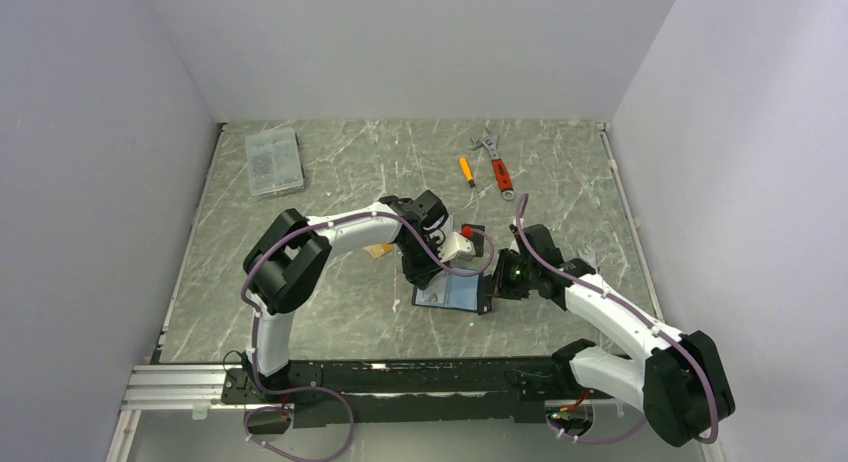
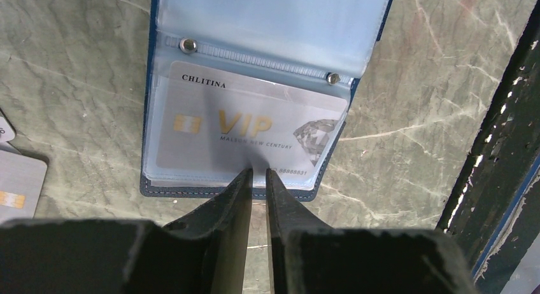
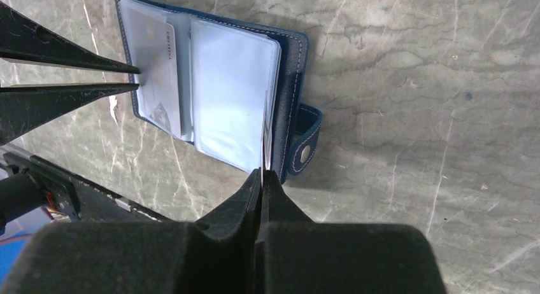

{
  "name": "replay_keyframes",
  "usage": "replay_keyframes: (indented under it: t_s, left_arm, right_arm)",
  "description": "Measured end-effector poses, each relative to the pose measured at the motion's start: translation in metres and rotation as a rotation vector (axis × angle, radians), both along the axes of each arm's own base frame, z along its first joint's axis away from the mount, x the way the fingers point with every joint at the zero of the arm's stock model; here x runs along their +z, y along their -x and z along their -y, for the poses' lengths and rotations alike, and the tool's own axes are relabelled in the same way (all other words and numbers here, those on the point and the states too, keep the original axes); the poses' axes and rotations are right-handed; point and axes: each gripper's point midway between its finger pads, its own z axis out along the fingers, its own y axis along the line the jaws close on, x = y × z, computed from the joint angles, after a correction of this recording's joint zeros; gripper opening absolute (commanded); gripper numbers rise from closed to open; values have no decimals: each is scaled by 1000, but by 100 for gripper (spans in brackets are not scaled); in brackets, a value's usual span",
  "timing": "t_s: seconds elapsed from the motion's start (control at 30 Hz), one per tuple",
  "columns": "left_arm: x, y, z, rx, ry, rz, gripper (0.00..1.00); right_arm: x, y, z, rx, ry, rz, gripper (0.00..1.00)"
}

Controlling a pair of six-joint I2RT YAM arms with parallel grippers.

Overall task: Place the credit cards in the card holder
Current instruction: Turn over the card slot in the card holder.

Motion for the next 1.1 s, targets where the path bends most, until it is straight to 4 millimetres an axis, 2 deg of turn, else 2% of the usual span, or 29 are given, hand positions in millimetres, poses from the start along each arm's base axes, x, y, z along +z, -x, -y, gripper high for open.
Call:
replay_keyframes:
  t_s: [0.37, 0.7, 1.1]
  left_arm:
    - [0, 0, 0, -6, 1, 3, 19]
    - [0, 0, 0, -6, 1, 3, 19]
    - [0, 0, 0, -7, 1, 3, 18]
  right_arm:
    - [-4, 1, -7, 25, -27, -25, 0]
    - [-12, 3, -5, 20, -8, -57, 0]
    - [-13, 3, -2, -2, 5, -54, 0]
